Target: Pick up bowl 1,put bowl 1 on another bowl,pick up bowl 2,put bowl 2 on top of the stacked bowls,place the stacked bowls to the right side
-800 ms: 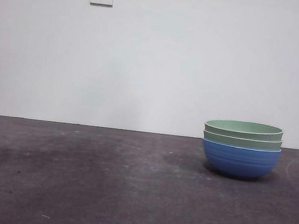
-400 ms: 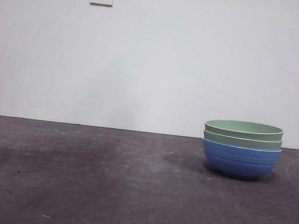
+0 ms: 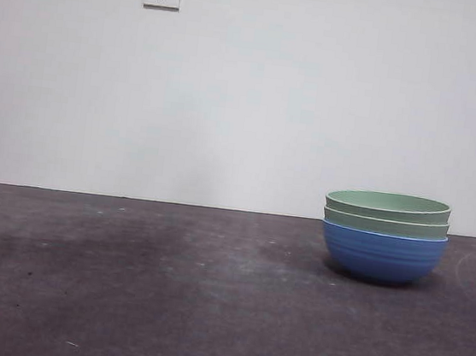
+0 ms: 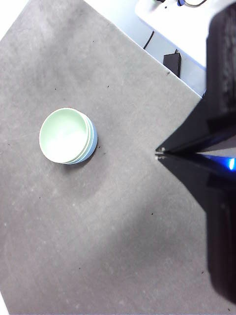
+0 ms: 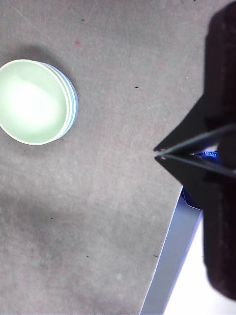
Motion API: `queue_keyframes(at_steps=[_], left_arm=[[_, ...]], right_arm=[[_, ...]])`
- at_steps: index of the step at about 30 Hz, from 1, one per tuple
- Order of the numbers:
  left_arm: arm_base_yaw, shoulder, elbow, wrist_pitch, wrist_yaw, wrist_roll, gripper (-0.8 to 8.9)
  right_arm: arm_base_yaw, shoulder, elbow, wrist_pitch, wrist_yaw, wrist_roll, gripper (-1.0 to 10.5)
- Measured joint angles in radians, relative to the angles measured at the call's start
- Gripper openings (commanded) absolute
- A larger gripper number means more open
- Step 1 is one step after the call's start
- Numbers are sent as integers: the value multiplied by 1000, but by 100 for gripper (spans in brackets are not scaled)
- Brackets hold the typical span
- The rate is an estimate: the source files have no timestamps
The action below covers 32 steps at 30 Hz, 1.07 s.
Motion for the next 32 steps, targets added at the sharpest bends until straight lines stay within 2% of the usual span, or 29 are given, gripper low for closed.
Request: queue_keyframes(at_steps=[13, 17, 21, 25, 32], left_arm=[[0, 0, 0, 0, 0, 2, -3], [55, -29, -4, 18, -20, 47, -3], [151, -103, -5, 205, -12, 99, -3], [254, -206, -48, 368, 38, 126, -3], [417, -442, -385, 731, 45, 137, -3]], right_arm=[[0, 0, 0, 0, 0, 0, 4], [0, 0, 0, 0, 0, 0, 4], [0, 0, 0, 0, 0, 0, 4], [0, 0, 0, 0, 0, 0, 4], [0, 0, 0, 0, 0, 0, 4]])
